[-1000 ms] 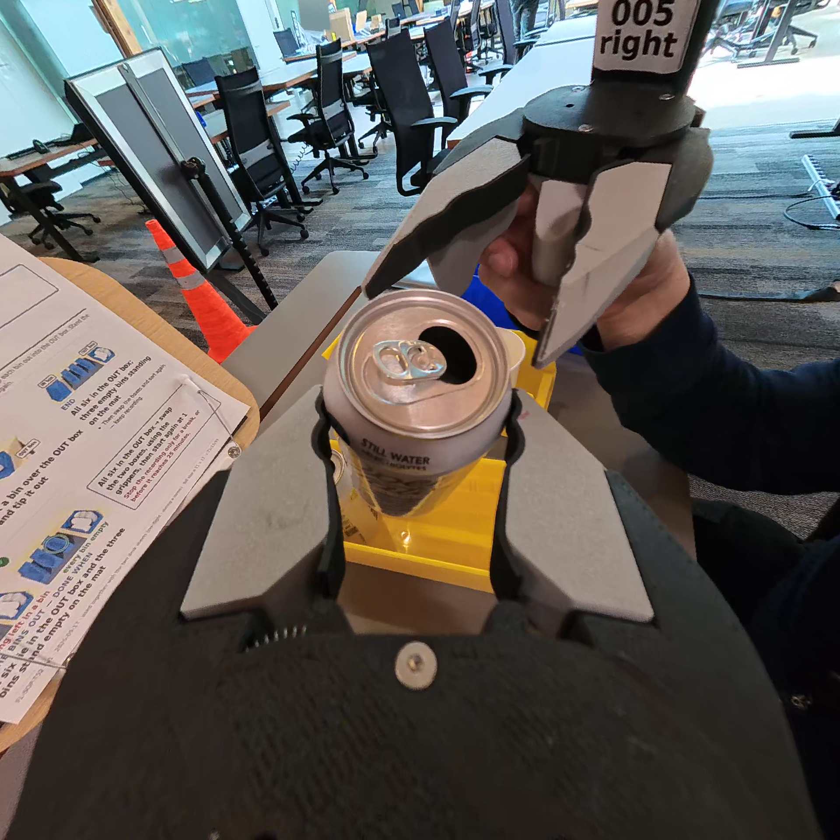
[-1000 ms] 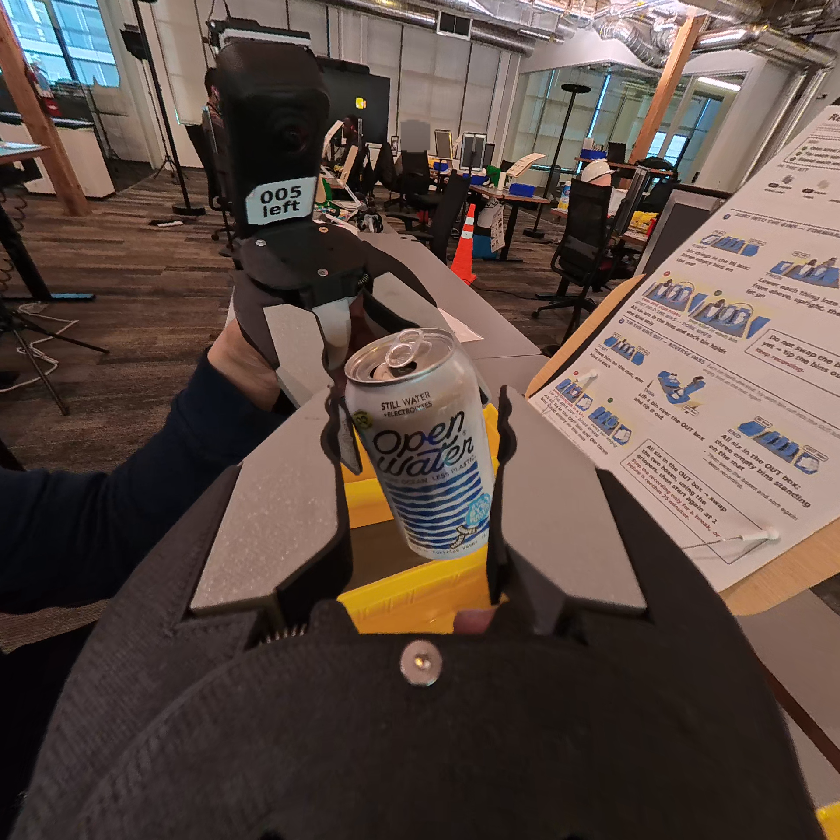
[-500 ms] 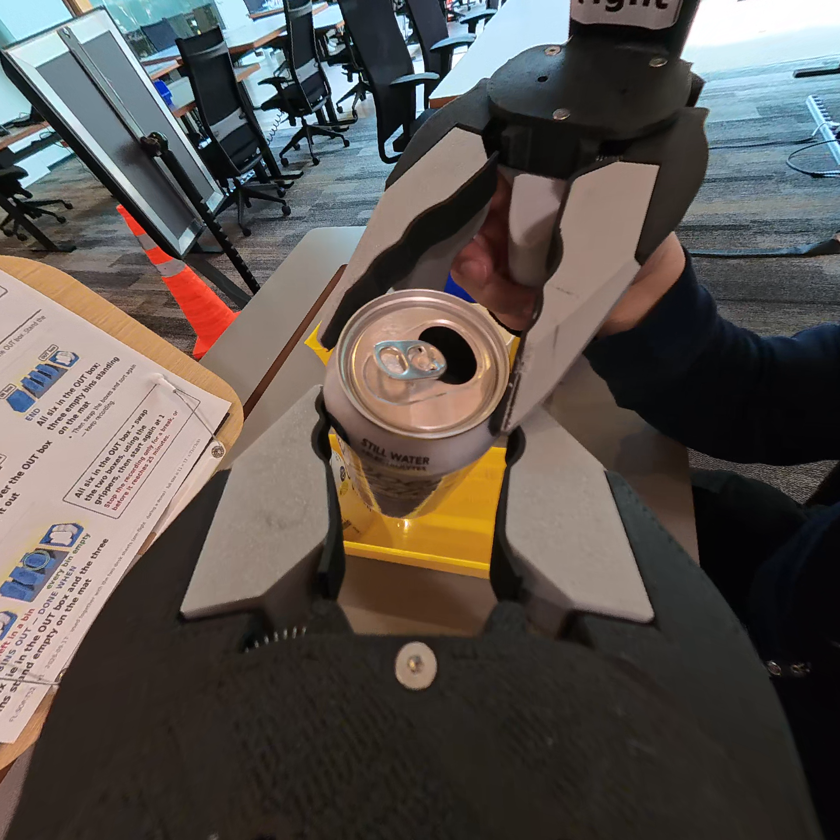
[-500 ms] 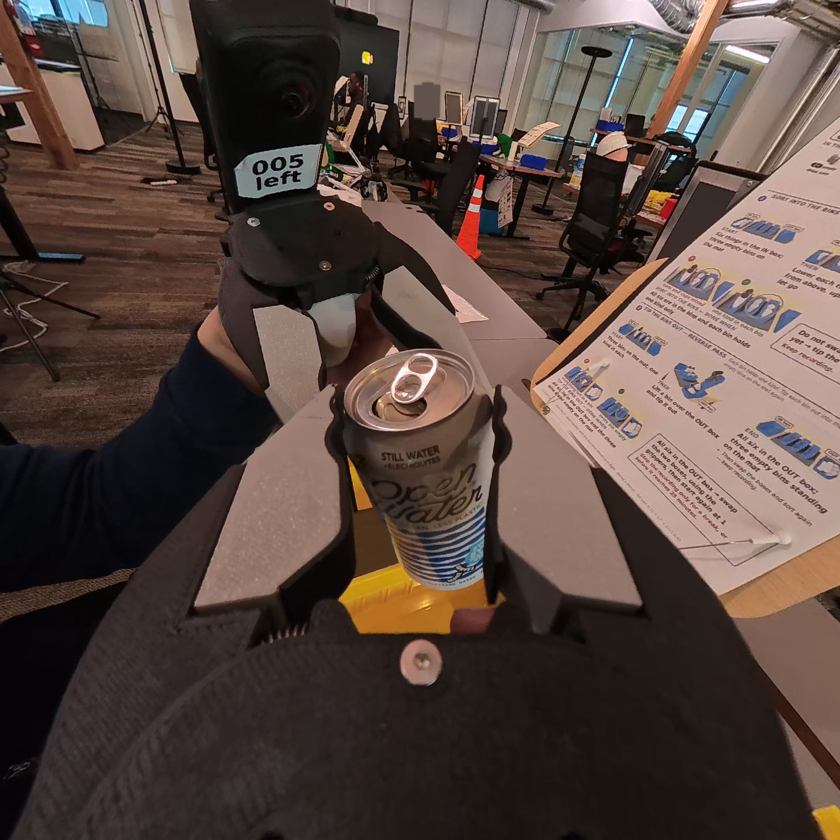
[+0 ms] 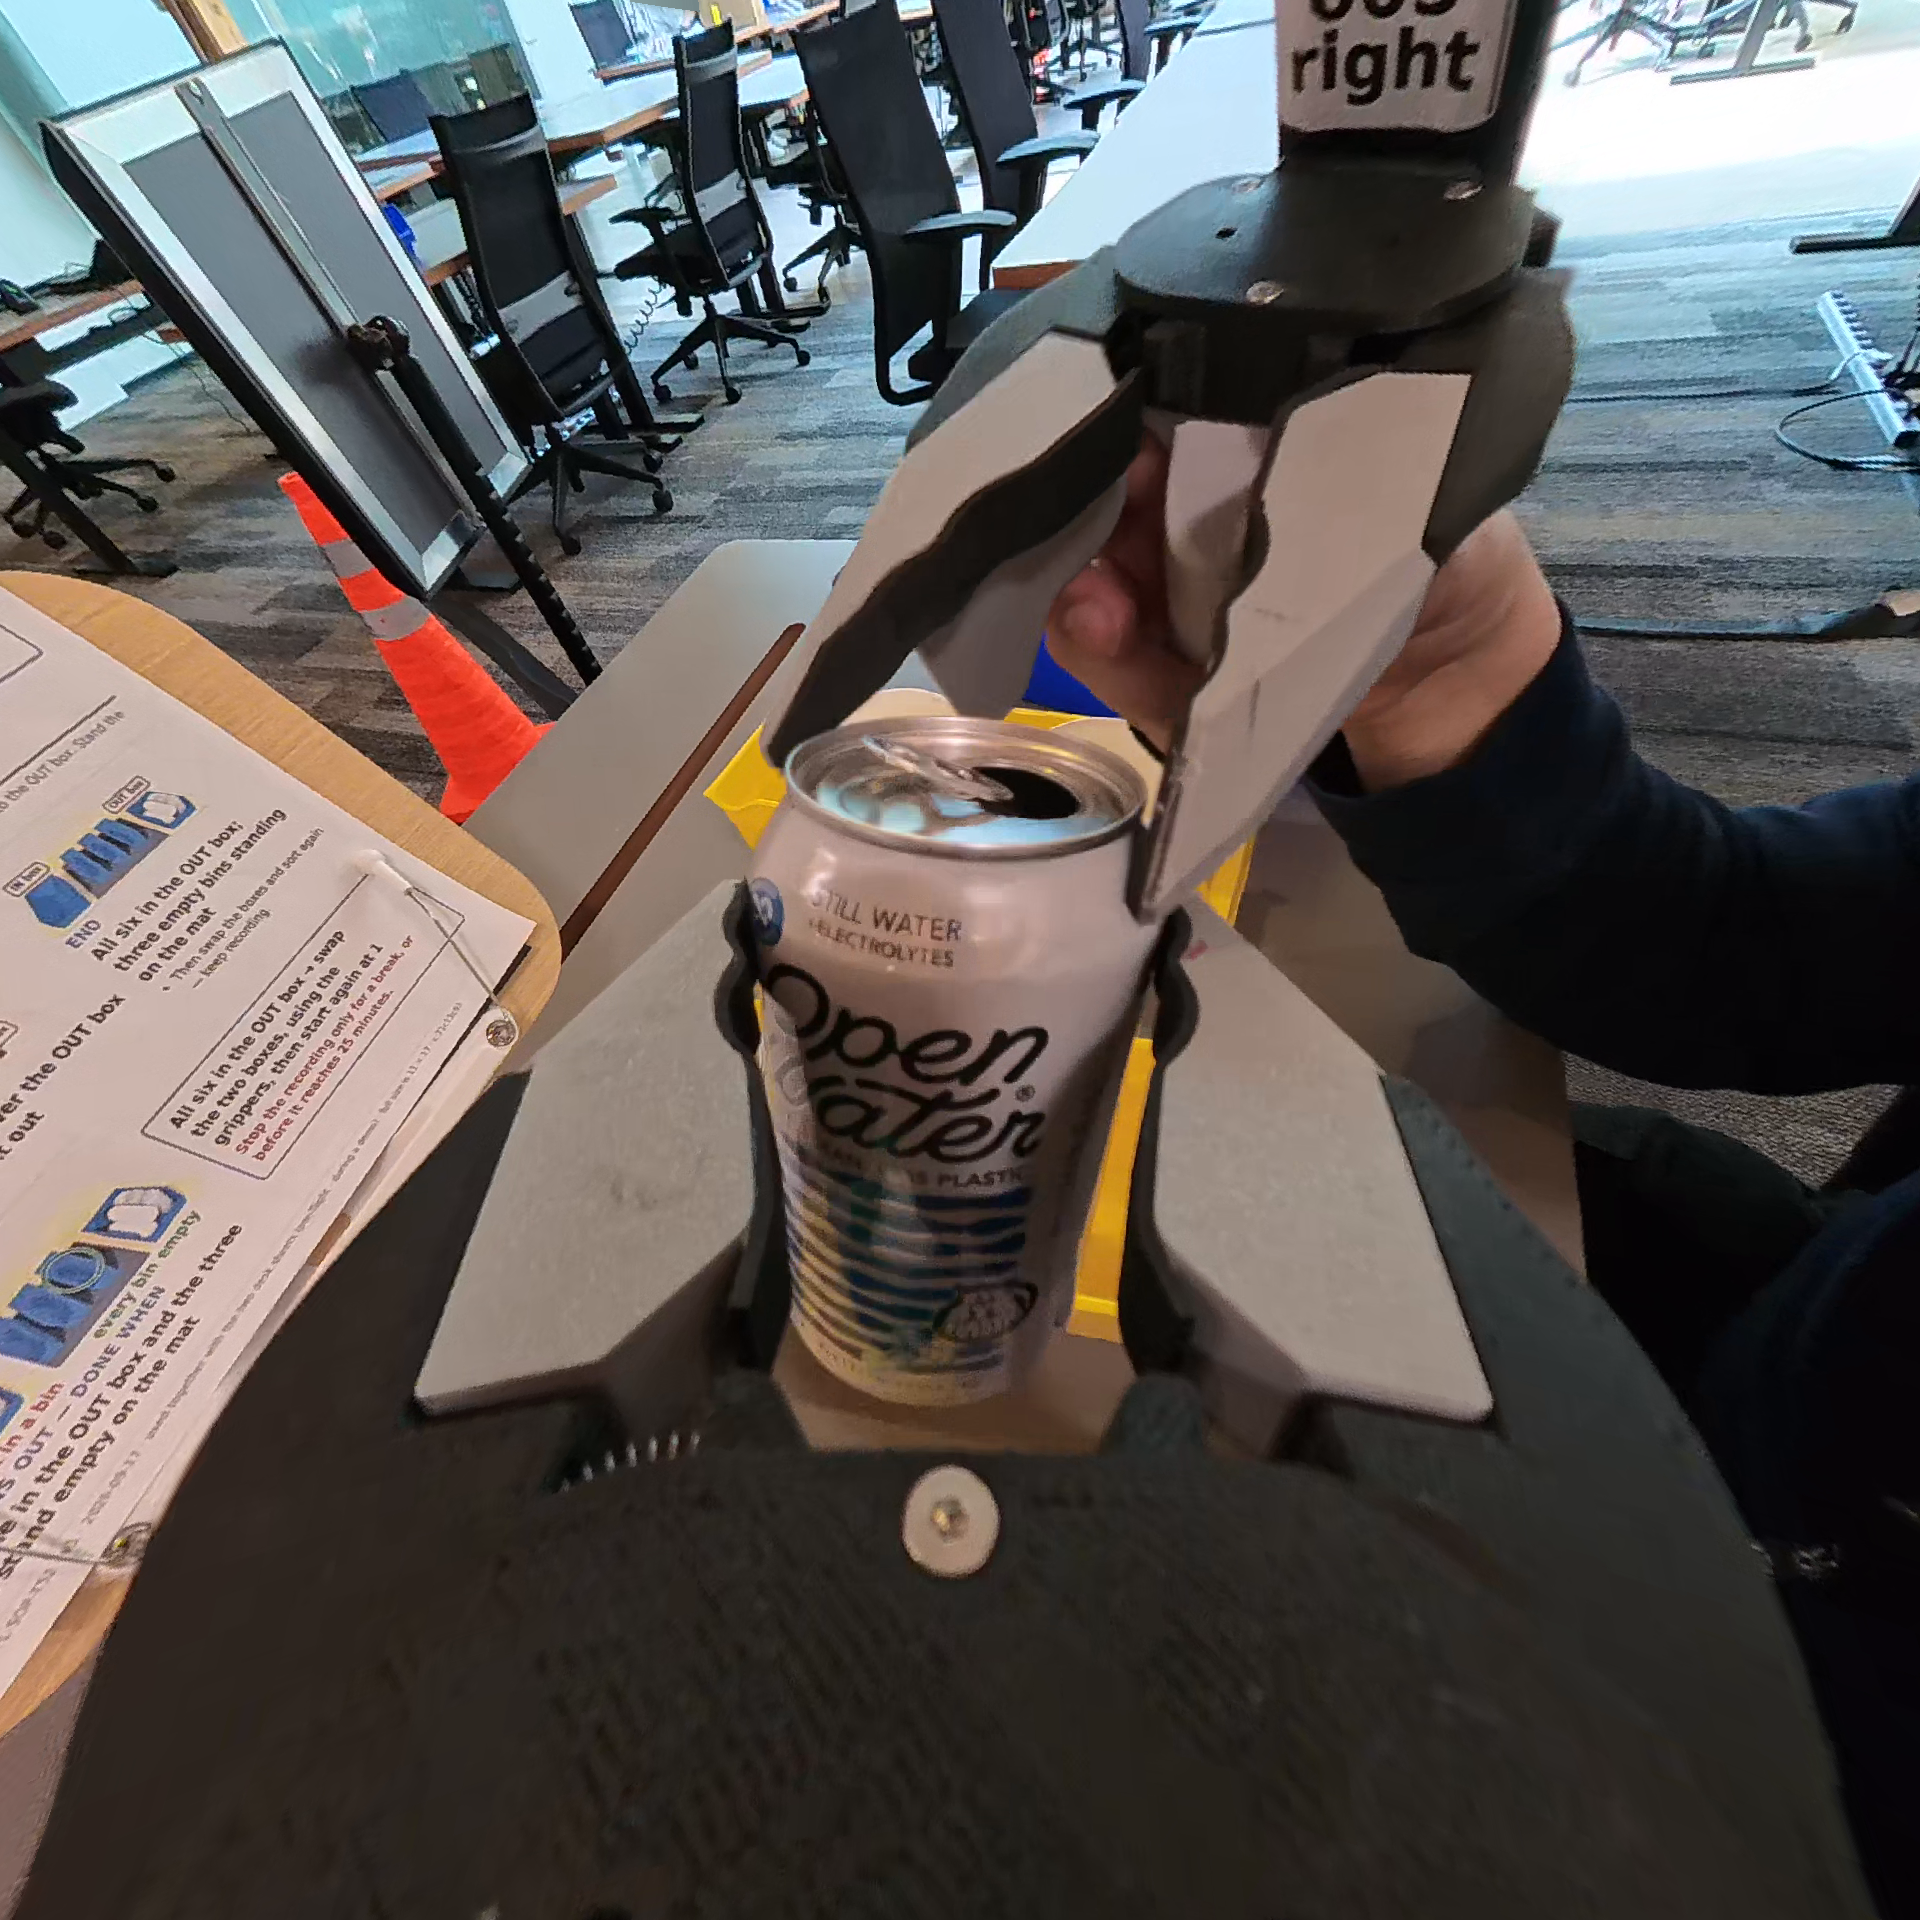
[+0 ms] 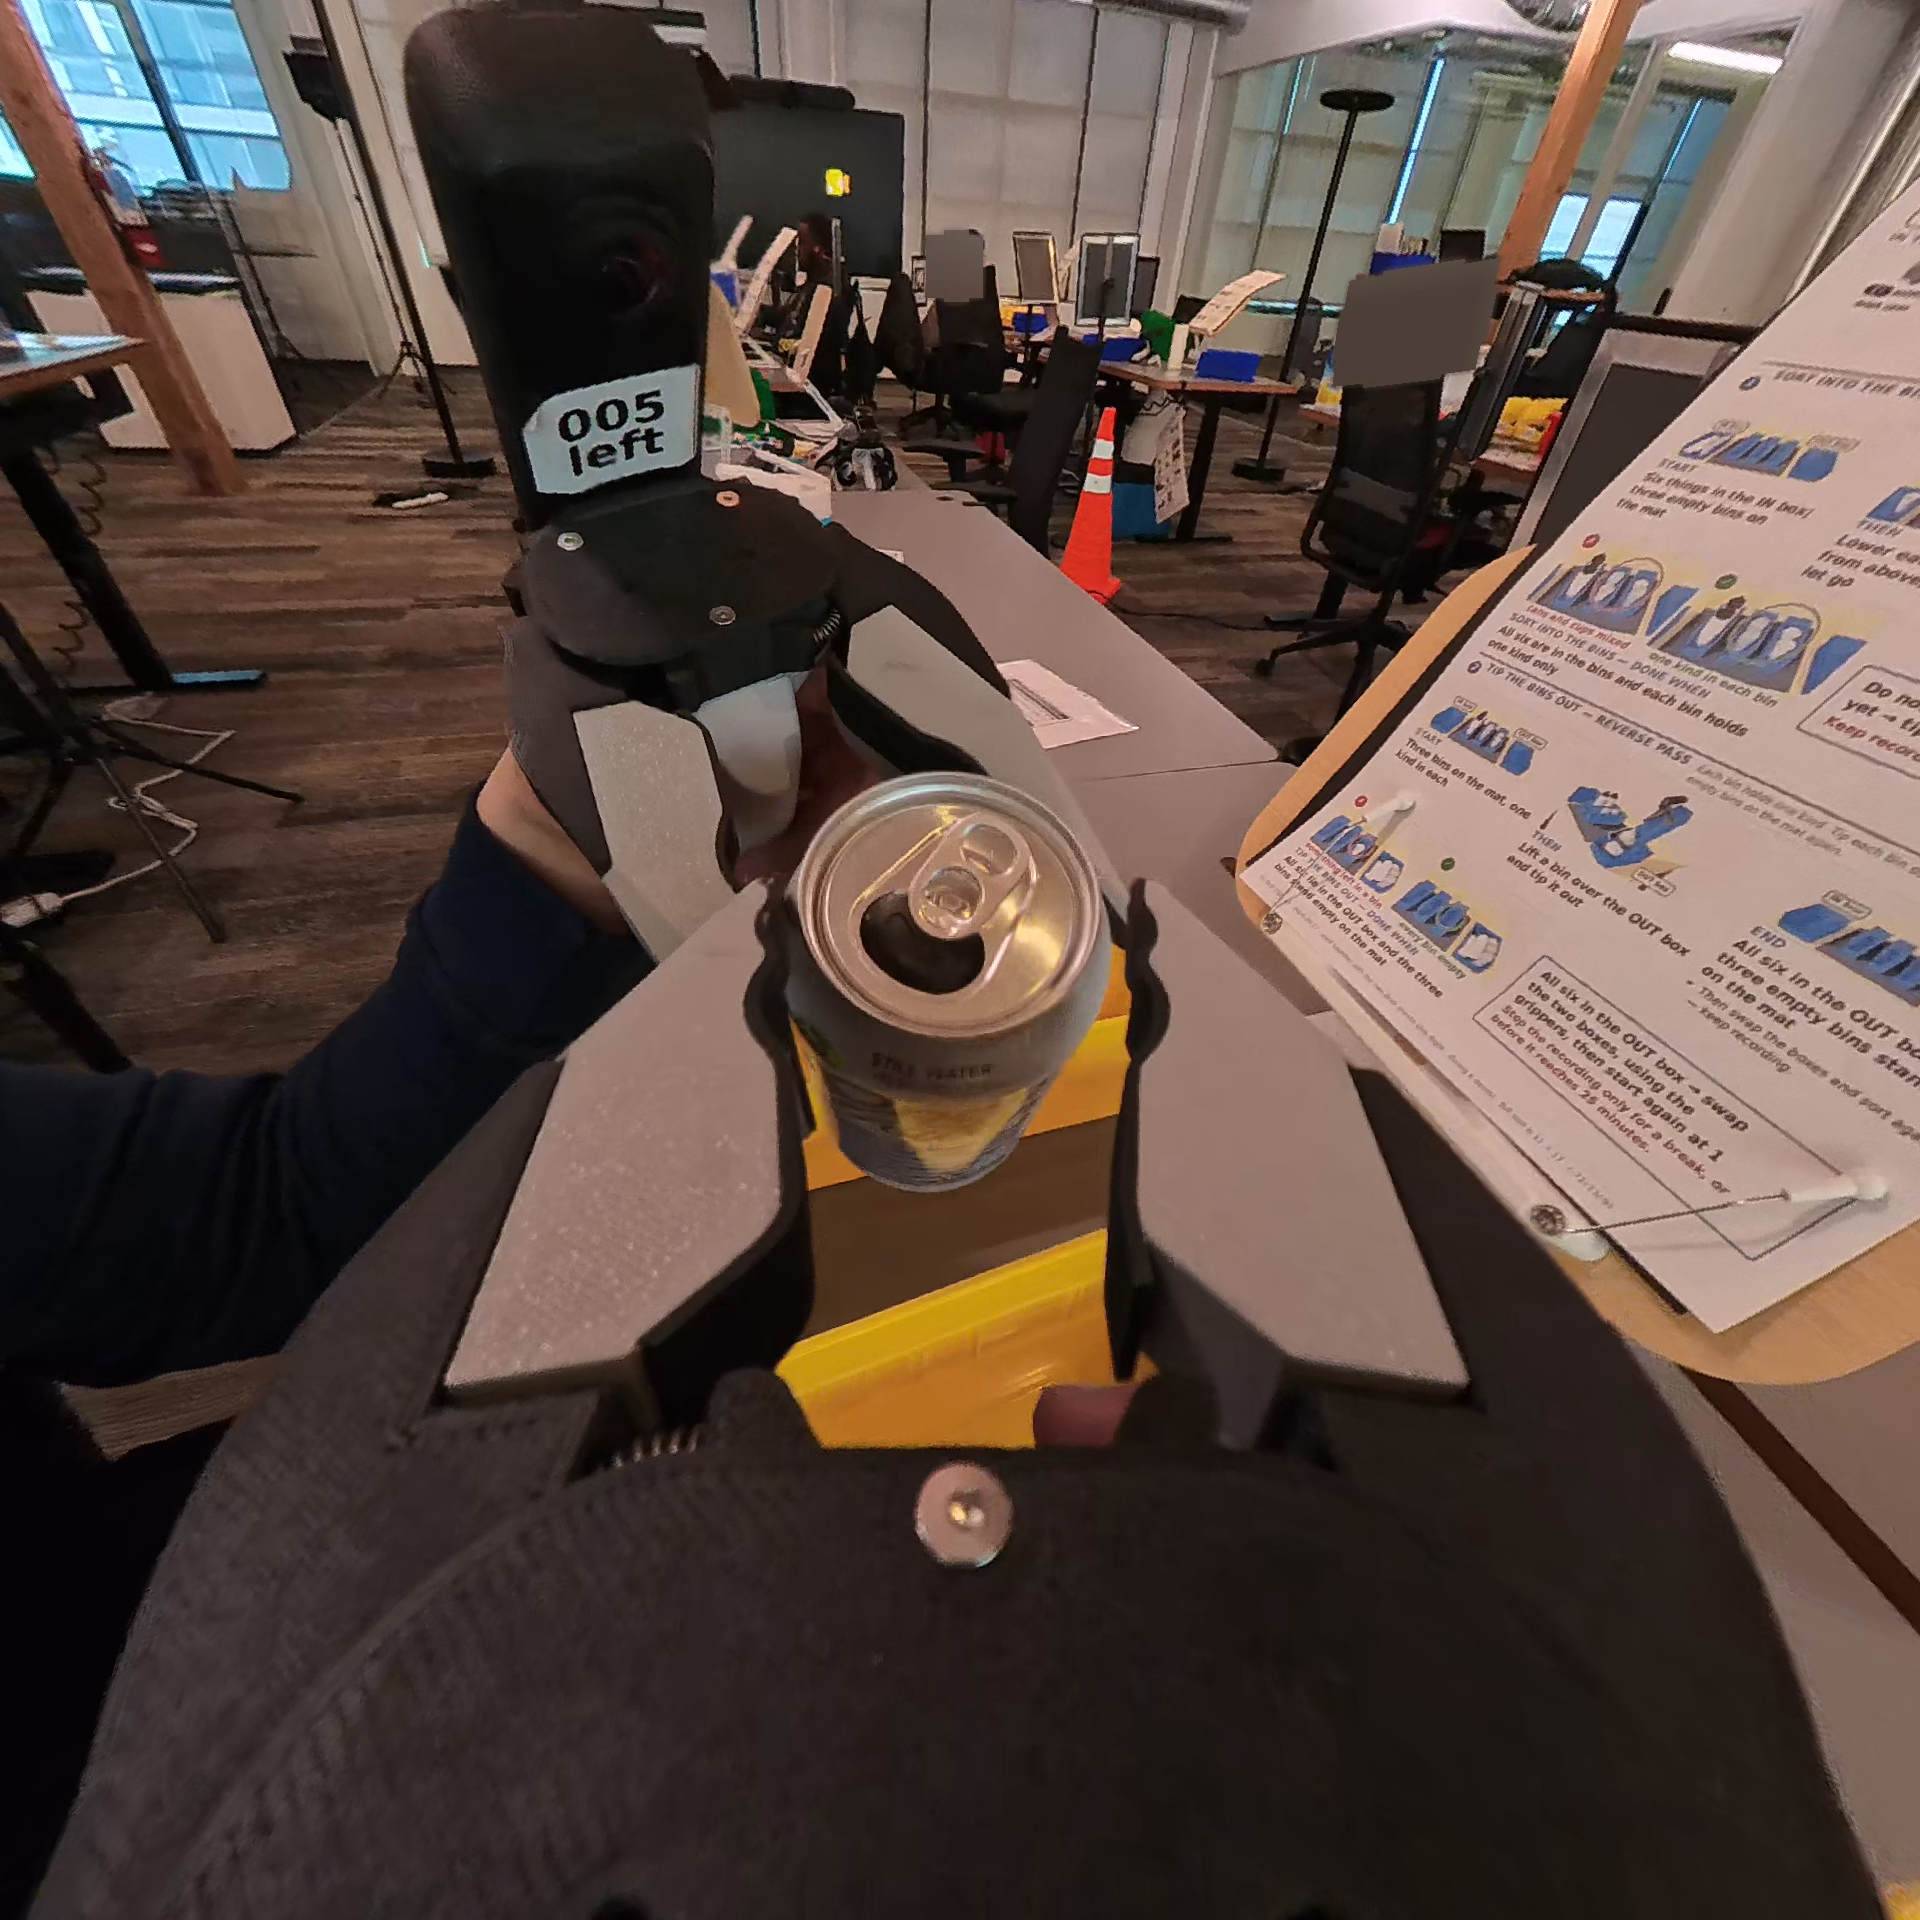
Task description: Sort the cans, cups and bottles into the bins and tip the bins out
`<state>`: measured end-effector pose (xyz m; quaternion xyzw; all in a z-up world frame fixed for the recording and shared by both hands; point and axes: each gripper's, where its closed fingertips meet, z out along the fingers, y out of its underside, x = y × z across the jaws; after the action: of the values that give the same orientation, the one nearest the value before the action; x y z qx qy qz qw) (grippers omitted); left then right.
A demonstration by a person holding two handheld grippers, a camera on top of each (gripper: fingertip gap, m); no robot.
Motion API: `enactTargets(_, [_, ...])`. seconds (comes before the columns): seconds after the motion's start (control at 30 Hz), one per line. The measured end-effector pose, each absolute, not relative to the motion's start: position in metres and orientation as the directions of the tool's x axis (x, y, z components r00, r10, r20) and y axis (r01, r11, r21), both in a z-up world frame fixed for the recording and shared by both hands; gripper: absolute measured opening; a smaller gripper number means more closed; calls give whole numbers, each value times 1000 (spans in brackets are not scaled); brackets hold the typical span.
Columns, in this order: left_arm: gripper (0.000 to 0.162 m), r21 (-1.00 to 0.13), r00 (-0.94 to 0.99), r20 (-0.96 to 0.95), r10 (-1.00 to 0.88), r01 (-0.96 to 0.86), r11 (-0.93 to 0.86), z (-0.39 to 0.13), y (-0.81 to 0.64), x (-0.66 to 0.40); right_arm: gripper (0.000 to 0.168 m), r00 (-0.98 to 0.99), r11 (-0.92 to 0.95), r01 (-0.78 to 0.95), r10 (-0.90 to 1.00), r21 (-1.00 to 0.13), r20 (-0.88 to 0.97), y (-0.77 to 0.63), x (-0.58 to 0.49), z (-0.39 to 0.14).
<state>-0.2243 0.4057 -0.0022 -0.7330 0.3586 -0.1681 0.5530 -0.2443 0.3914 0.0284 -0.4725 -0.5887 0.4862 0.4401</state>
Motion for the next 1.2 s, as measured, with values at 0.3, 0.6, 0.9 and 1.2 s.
enactTargets(0.3, [75, -929, 683, -163, -712, -348, -122, -1, 402, -224, 64, -222, 18, 145, 975, -989, -15, 385, -248, 24])
enactTargets(0.6, [75, -937, 681, -141, -719, -327, -126, 1, 402, -223, 64, -213, 38, 133, 977, -990, 9, 385, -248, 27])
enactTargets(0.9, [76, -936, 690, -138, -711, -326, -135, -1, 403, -224, 58, -195, 37, 118, 981, -992, 14, 387, -247, 30])
enactTargets(1.2, [75, -928, 690, -176, -702, -354, -116, -1, 403, -224, 55, -220, 3, 103, 975, -995, -19, 387, -243, 33])
